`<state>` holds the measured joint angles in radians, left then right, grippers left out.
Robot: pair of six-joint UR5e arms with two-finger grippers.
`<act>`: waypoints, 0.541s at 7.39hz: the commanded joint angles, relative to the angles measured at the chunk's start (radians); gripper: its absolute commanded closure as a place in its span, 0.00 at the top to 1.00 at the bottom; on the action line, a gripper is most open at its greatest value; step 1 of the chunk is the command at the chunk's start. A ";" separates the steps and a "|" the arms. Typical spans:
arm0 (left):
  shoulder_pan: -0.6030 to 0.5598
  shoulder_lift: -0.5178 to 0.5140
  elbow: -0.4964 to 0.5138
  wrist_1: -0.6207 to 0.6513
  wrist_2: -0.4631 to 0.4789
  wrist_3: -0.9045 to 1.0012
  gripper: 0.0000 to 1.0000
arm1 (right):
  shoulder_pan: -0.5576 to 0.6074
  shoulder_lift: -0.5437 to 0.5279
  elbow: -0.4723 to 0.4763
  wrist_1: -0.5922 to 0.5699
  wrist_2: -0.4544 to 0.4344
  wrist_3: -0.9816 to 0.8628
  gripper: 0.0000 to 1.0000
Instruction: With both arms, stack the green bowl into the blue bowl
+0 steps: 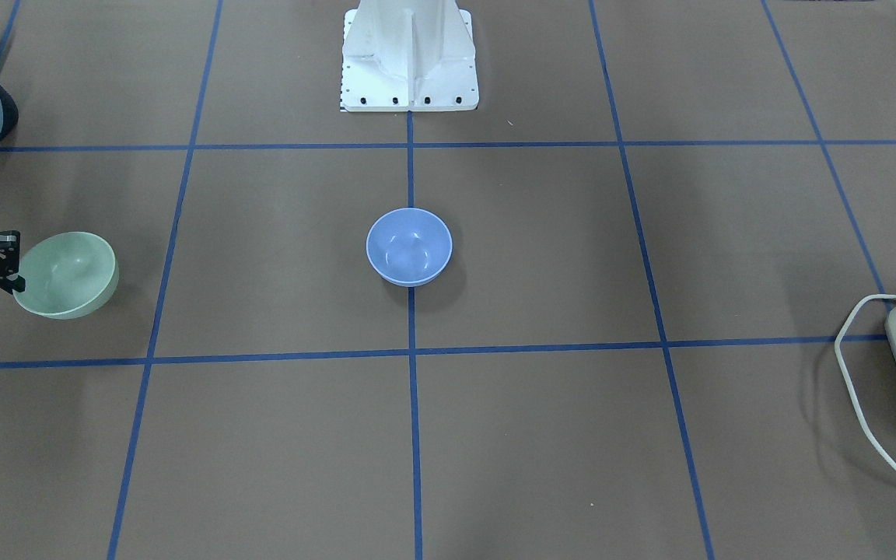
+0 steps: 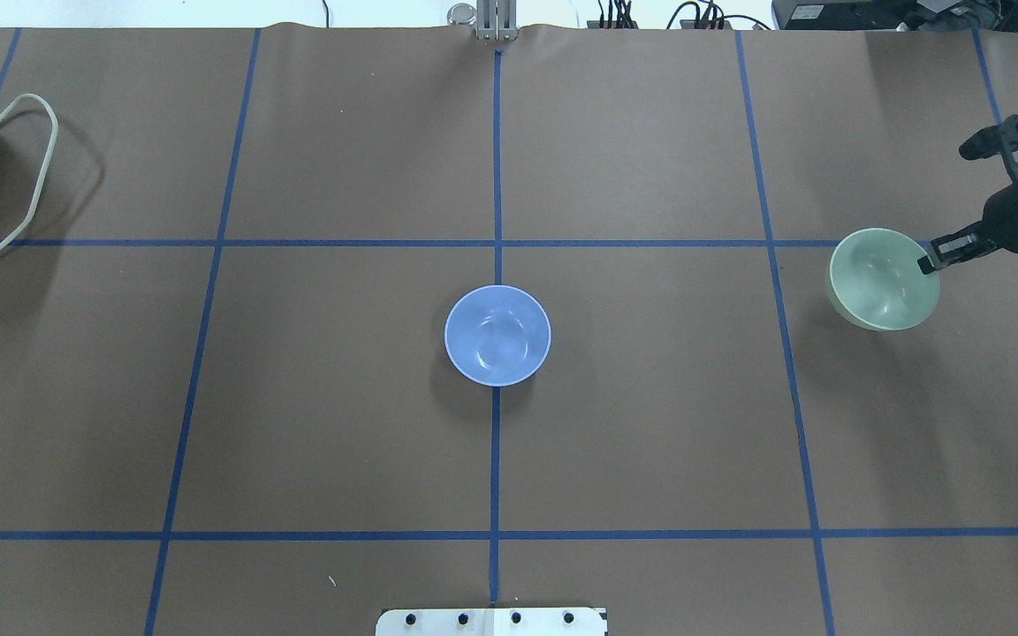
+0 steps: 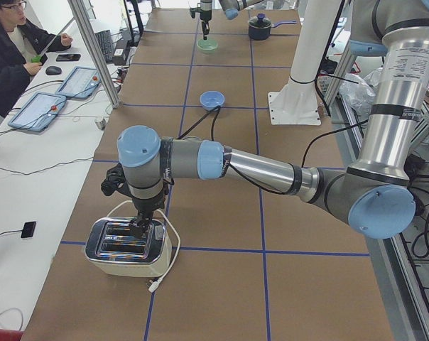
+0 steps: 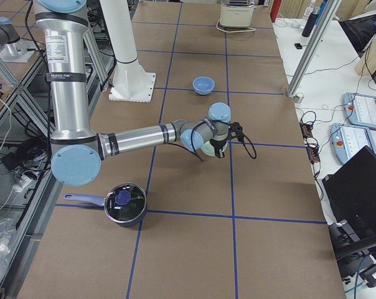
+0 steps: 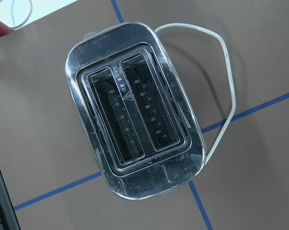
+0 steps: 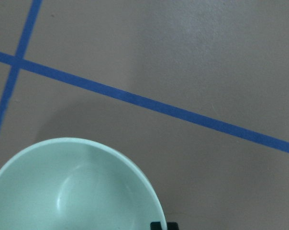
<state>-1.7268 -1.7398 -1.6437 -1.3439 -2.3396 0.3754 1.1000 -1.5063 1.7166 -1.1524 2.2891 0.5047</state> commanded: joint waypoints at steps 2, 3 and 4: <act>0.001 0.107 -0.007 -0.146 -0.090 -0.193 0.99 | -0.060 0.177 0.092 -0.051 0.029 0.375 0.00; 0.004 0.155 -0.002 -0.281 -0.087 -0.278 0.99 | -0.113 0.280 0.141 -0.213 0.017 0.455 0.00; 0.004 0.186 -0.004 -0.332 -0.090 -0.295 0.99 | -0.171 0.372 0.182 -0.366 -0.031 0.503 0.00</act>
<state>-1.7239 -1.6028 -1.6475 -1.5733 -2.4254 0.1398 0.9989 -1.2541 1.8453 -1.3381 2.2993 0.9222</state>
